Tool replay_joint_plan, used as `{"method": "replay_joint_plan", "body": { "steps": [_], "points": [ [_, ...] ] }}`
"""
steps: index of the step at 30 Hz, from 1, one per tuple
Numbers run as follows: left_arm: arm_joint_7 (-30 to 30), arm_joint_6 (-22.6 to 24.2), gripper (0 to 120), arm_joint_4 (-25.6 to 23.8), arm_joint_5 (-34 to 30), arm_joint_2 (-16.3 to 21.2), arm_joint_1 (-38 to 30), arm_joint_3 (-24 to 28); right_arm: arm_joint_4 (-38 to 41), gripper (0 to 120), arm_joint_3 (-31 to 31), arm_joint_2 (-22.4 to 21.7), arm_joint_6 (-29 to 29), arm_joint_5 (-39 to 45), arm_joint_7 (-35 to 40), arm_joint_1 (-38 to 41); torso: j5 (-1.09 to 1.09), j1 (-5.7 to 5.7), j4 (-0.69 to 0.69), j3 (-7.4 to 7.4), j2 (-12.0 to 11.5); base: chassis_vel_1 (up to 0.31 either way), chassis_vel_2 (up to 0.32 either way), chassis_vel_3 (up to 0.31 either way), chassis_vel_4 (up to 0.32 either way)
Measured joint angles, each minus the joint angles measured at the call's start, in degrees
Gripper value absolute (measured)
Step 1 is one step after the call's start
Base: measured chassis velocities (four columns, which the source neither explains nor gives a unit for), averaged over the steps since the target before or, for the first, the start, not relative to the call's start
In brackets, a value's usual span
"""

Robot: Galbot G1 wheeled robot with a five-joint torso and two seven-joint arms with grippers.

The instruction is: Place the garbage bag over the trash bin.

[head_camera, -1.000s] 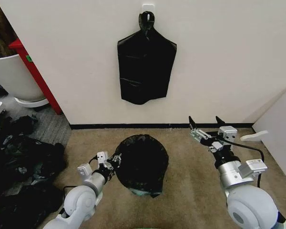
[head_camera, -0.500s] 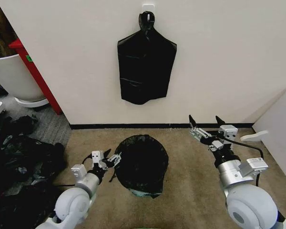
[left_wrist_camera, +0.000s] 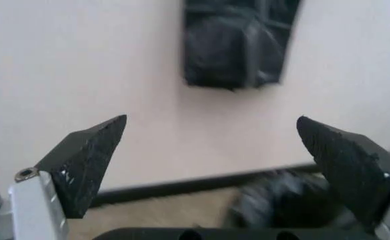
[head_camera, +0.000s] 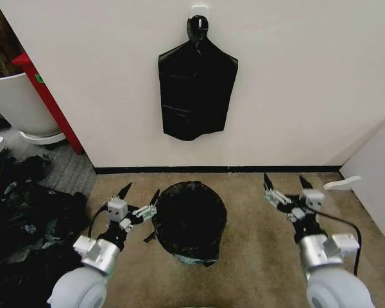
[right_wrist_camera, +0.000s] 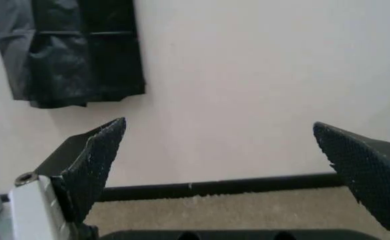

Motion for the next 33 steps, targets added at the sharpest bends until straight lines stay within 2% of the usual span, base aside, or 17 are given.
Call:
{"method": "replay_joint_plan", "body": {
  "steps": [5,11,20,33],
  "points": [
    [2.78,-2.14,100,-1.78,-1.54,-0.87,5.38,-7.99,1.37,100,1.68,9.4,4.44,-5.69,-4.34,-5.53,-0.02,0.0,-0.02,0.0,0.0,0.0,0.0,0.0,0.0],
    [4.09,-2.45,100,-3.04,-3.32,-2.72,10.92,-12.37,2.31,100,1.34,14.43,7.01,-9.49,-6.55,-8.35,-0.03,0.0,0.0,0.0,0.0,0.0,0.0,0.0,0.0],
    [3.25,-2.84,100,-2.59,-3.75,-4.04,15.18,-14.18,2.03,100,0.23,15.85,6.33,-9.83,-9.13,-7.71,-0.01,0.0,0.02,0.01,0.0,0.0,0.0,0.0,0.0],
    [2.82,-2.54,100,-1.84,-4.58,-3.32,14.55,-13.88,2.17,100,0.58,14.99,5.74,-10.43,-9.14,-7.6,0.01,0.0,0.0,0.01,0.0,0.0,0.0,0.0,0.0]
  ]
}}
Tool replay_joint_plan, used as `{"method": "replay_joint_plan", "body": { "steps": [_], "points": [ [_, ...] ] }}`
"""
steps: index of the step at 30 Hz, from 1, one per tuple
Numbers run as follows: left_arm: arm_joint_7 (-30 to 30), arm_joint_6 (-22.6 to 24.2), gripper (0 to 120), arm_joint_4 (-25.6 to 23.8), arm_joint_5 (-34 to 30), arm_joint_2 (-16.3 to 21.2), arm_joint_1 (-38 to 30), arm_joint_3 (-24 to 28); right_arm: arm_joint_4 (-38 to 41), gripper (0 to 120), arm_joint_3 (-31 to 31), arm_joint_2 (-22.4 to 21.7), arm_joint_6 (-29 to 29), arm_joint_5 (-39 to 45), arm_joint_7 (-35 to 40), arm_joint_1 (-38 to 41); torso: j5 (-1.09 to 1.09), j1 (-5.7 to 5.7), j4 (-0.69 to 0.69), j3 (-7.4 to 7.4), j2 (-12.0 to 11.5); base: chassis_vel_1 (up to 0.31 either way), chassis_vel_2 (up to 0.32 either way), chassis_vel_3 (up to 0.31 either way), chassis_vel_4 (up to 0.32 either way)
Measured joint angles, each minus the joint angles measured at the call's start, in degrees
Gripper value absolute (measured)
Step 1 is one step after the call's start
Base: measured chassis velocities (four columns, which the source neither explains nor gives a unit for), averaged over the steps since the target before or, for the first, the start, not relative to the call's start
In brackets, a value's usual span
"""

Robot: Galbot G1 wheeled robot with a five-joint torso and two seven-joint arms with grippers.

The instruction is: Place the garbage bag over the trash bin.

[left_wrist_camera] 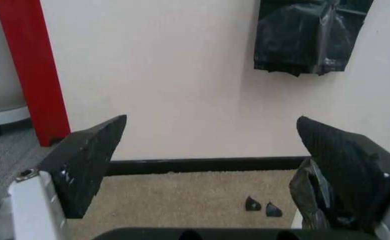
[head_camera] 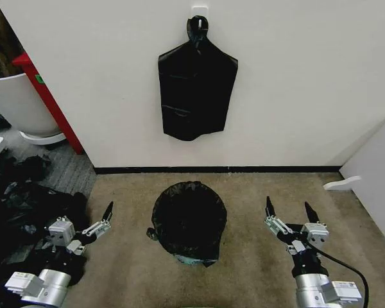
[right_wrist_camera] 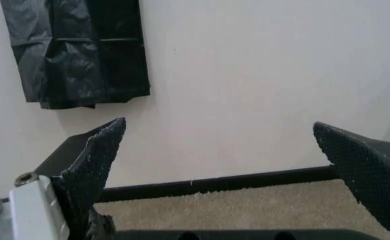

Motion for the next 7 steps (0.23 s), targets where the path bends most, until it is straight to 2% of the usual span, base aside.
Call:
{"method": "replay_joint_plan", "body": {
  "steps": [7],
  "points": [
    [-0.02,0.06,100,0.03,0.0,0.02,-0.07,0.05,0.02,100,0.0,-0.06,-0.04,0.03,0.07,0.03,0.0,0.0,0.0,0.0,0.0,0.0,0.0,0.0,0.0]
  ]
}}
